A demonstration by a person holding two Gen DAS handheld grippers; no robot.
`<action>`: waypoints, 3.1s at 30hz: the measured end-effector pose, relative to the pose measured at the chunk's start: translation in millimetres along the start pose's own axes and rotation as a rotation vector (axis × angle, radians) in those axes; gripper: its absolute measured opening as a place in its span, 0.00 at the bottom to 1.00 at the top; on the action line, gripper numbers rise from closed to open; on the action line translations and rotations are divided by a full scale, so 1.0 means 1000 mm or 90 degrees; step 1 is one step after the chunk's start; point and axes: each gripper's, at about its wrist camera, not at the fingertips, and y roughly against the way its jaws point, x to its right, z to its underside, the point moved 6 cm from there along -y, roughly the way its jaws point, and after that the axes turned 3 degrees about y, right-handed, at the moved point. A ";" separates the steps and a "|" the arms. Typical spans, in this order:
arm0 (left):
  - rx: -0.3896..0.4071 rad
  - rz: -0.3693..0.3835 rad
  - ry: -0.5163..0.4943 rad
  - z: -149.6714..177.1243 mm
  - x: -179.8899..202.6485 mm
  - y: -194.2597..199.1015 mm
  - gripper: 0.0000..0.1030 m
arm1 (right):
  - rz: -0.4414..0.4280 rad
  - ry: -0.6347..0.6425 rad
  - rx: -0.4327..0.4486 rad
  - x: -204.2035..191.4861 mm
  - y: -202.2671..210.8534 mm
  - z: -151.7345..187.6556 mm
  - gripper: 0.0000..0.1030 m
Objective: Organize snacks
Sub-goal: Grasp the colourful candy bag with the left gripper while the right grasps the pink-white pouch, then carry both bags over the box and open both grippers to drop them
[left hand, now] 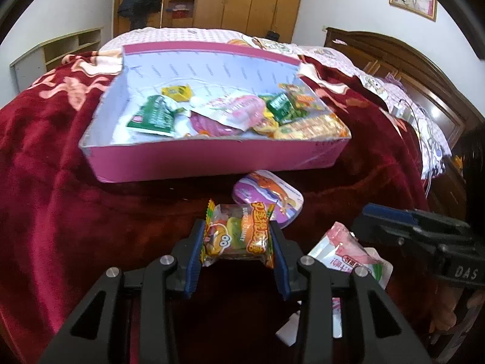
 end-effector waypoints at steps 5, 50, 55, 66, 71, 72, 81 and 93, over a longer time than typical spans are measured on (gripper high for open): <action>0.006 -0.017 0.009 0.002 -0.011 0.009 0.41 | -0.011 0.010 -0.014 -0.008 -0.001 0.007 0.55; 0.039 -0.026 0.025 -0.019 -0.022 0.024 0.41 | -0.065 0.032 0.035 -0.024 0.016 -0.007 0.38; 0.050 -0.031 0.030 -0.033 -0.026 0.025 0.41 | -0.047 0.045 0.050 -0.022 0.021 -0.022 0.38; 0.072 -0.046 0.050 -0.069 -0.036 0.019 0.41 | -0.013 0.063 0.087 -0.021 0.023 -0.059 0.38; 0.071 -0.072 0.056 -0.083 -0.041 0.007 0.41 | 0.004 0.069 0.122 -0.022 0.026 -0.081 0.38; 0.070 -0.075 0.056 -0.085 -0.042 0.005 0.41 | 0.011 0.072 0.131 -0.022 0.026 -0.086 0.38; 0.058 -0.092 0.064 -0.095 -0.052 -0.021 0.41 | 0.044 0.066 0.177 -0.014 0.013 -0.123 0.38; 0.047 -0.094 0.065 -0.098 -0.053 -0.041 0.41 | 0.065 0.053 0.189 -0.004 -0.031 -0.158 0.38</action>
